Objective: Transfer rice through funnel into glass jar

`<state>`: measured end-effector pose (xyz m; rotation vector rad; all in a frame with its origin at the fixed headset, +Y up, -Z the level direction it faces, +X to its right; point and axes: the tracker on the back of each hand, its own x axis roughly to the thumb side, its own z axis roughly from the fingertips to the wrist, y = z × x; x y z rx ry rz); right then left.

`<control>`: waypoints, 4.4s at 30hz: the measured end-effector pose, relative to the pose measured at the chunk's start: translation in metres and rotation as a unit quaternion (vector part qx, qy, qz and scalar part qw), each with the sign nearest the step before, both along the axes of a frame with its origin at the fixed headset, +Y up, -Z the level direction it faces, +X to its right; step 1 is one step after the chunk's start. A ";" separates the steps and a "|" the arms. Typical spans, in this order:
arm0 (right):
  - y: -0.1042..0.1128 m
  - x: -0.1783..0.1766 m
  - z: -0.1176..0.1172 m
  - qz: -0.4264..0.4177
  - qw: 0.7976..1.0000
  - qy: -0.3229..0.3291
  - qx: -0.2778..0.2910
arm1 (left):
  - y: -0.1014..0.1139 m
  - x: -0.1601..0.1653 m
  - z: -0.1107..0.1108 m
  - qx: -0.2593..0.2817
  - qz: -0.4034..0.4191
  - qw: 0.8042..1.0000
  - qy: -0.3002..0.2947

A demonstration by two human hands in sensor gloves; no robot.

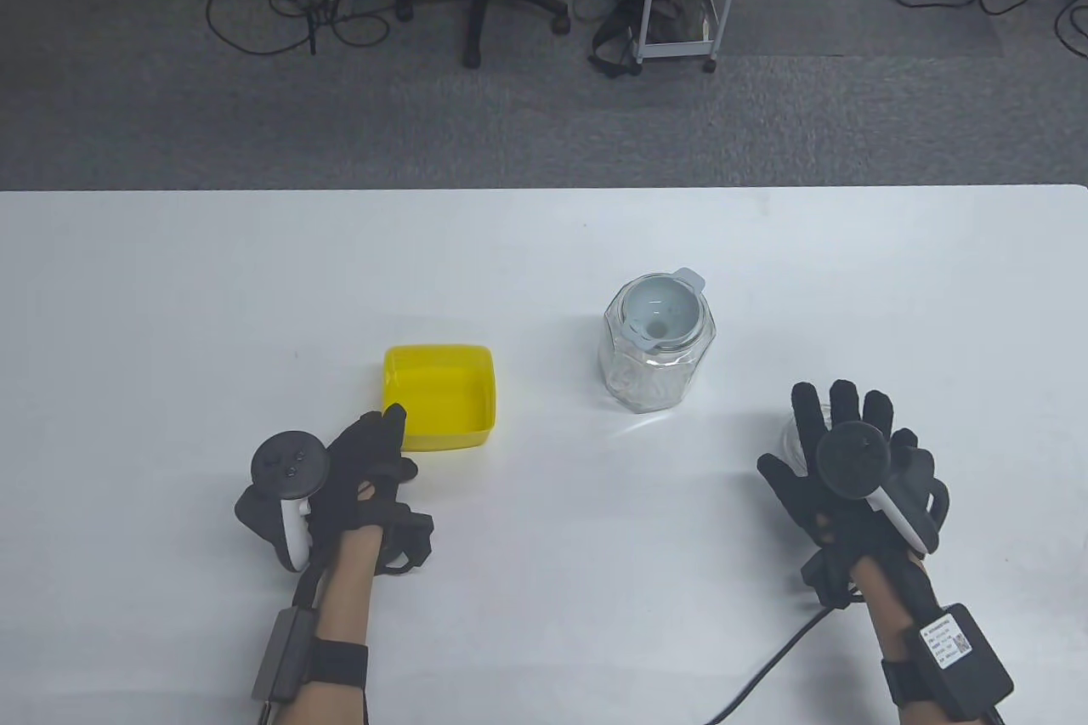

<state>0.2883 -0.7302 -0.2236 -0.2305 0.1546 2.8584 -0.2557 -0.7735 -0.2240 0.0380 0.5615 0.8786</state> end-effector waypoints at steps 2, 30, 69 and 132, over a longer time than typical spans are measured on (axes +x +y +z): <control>0.000 0.001 0.000 -0.002 1.000 -0.002 0.000 | 0.001 0.000 0.000 -0.001 -0.007 1.000 -0.002; 0.004 0.000 0.002 0.007 1.000 0.004 0.007 | 0.145 0.186 -0.047 0.042 -0.268 0.935 -0.228; 0.001 -0.011 0.000 0.049 0.998 0.028 0.003 | 0.150 0.175 -0.088 0.137 0.010 0.941 -0.308; 0.002 -0.010 0.002 0.051 0.999 0.014 0.006 | 0.019 -0.002 -0.004 0.115 -0.103 0.974 -0.165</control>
